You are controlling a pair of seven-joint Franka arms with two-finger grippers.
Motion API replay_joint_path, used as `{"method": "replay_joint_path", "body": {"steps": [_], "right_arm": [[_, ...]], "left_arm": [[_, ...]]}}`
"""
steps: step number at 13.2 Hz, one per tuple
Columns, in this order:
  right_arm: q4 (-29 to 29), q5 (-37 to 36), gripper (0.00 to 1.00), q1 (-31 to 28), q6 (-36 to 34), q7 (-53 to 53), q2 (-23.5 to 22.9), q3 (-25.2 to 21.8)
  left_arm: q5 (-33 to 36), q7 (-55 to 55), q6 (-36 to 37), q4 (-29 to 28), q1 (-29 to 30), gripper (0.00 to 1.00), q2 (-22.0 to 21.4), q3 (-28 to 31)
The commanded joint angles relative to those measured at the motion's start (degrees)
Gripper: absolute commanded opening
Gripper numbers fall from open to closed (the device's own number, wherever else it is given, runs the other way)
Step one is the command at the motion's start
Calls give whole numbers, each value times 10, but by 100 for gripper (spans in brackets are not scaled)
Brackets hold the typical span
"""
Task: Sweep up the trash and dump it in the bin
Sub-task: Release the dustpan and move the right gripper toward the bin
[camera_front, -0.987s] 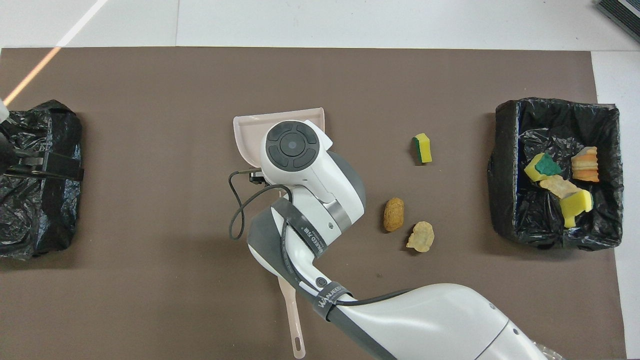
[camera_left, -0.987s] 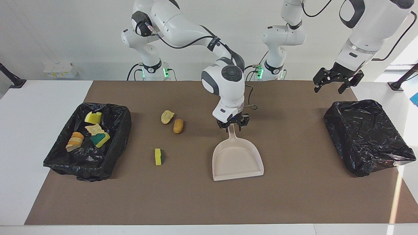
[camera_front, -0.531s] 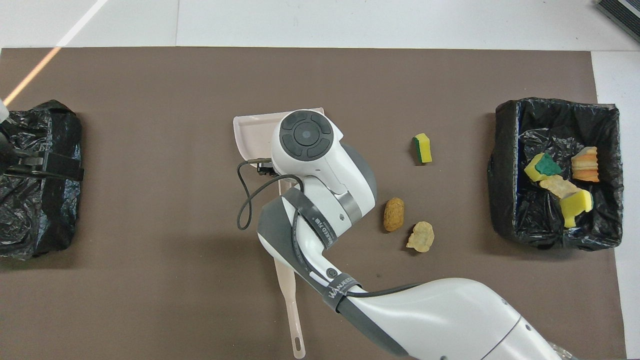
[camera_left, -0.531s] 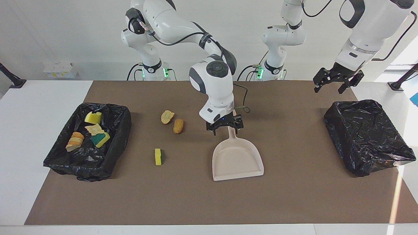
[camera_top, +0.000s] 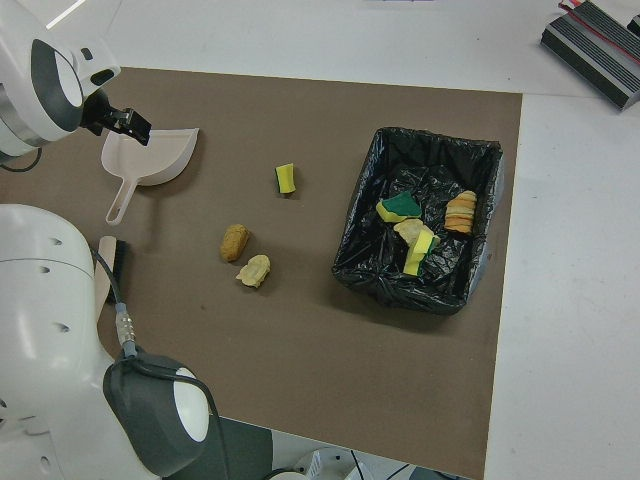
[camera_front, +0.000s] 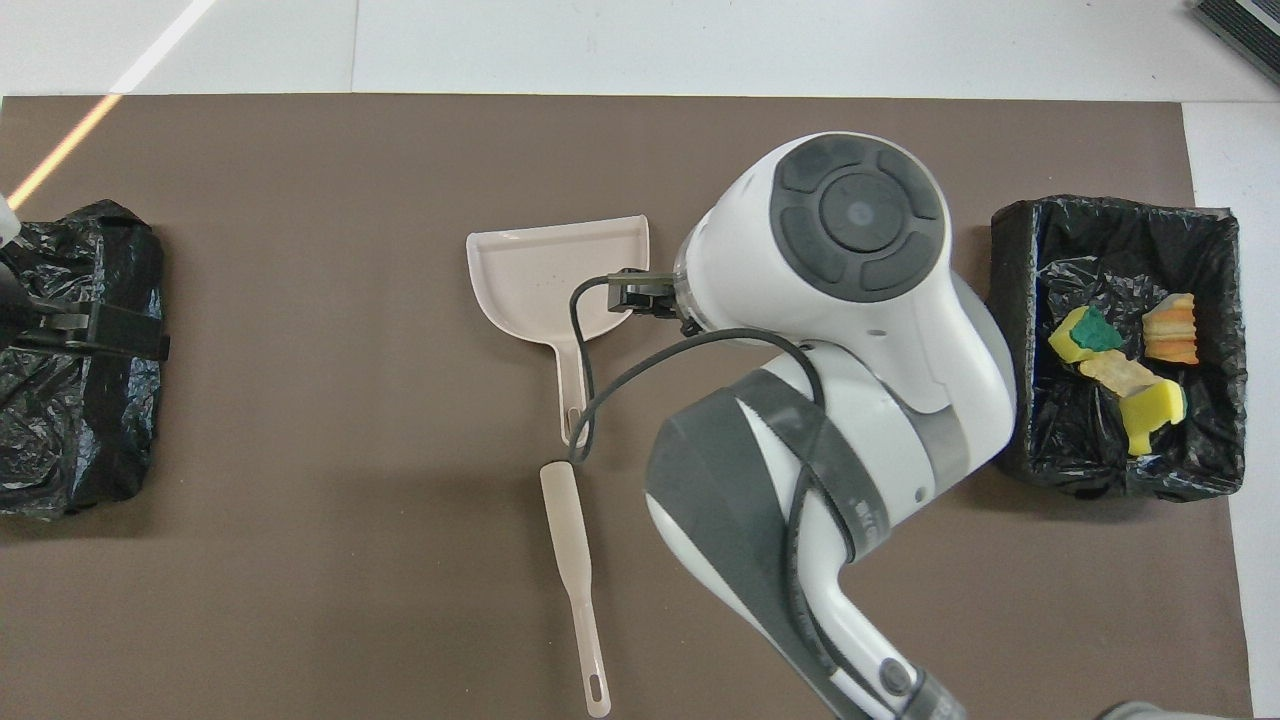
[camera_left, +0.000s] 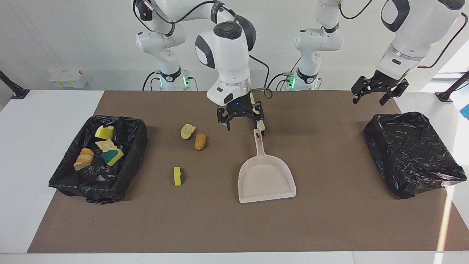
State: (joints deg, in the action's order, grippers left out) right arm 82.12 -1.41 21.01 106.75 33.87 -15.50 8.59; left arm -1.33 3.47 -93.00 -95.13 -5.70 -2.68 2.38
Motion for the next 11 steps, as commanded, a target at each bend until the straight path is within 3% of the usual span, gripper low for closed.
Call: {"method": "replay_joint_path", "body": {"steps": [1, 6, 9, 11], "right_arm": [[39, 4, 100, -35, -30, -41, 54, 4], [105, 8, 100, -32, -54, -60, 106, 6], [141, 14, 100, -26, -51, -82, 127, 8], [179, 15, 100, 13, -45, -79, 141, 11]], "left_arm": [[1, -1, -25, -3, -14, 100, 19, 3], [0, -7, -86, -1, -66, 100, 75, 1], [-1, -74, -146, 2, -112, 100, 123, 0], [-1, -105, -170, 3, -147, 100, 158, 1]]}}
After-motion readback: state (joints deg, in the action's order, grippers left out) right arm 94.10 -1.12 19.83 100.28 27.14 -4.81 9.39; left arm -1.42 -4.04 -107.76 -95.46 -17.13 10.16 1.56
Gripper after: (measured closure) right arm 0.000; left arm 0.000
